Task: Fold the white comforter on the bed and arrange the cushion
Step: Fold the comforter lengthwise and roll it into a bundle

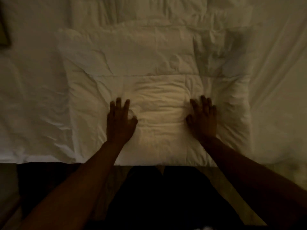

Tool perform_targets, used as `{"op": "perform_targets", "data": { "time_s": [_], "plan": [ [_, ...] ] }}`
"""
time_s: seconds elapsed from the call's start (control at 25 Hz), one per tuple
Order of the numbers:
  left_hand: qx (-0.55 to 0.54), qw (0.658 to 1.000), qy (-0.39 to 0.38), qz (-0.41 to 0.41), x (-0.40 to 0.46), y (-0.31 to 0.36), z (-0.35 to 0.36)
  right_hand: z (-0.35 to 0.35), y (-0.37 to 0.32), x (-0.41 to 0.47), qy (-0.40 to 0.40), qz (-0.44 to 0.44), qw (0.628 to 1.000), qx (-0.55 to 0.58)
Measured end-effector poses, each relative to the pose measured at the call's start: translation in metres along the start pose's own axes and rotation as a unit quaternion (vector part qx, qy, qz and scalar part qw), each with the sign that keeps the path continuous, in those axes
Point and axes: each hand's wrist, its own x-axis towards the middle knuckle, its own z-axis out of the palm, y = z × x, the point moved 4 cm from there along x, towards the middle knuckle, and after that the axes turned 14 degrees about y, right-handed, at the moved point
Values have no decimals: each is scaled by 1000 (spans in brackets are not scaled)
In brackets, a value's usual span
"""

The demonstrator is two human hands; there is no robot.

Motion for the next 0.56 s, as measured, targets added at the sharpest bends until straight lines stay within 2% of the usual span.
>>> {"op": "perform_targets", "data": {
  "time_s": [0.08,0.16,0.2,0.24,0.28,0.32,0.36,0.4,0.44,0.48,0.52,0.56],
  "plan": [
    [-33,999,1,-35,-34,-1,-18,-7,-8,-39,-32,9,999,-20],
    [-25,997,21,-68,-70,-1,-33,-19,-11,-80,-102,88,991,13],
    [-29,993,37,-111,-87,-2,-40,-25,-12,-97,-133,144,980,42],
    [-51,980,41,-188,-106,-7,-45,-28,-12,-113,-170,200,963,64],
    [-84,953,28,-289,-125,-17,-43,-27,-8,-127,-207,266,938,82],
    [-132,906,-7,-402,-142,-27,-35,-24,-3,-139,-229,341,905,111],
    [-220,830,-37,-512,-156,-34,-23,-19,2,-149,-240,428,857,160],
    [-341,725,-43,-596,-166,-35,-12,-10,4,-161,-249,516,786,234],
    [-455,606,-30,-651,-171,-32,1,-1,6,-173,-242,586,711,306],
    [-530,505,-4,-681,-173,-27,9,8,8,-181,-235,623,649,367],
    [-561,440,20,-701,-175,-24,15,15,7,-189,-229,642,599,420],
    [-578,397,37,-712,-175,-23,21,19,7,-193,-210,655,553,470]
  ]
}}
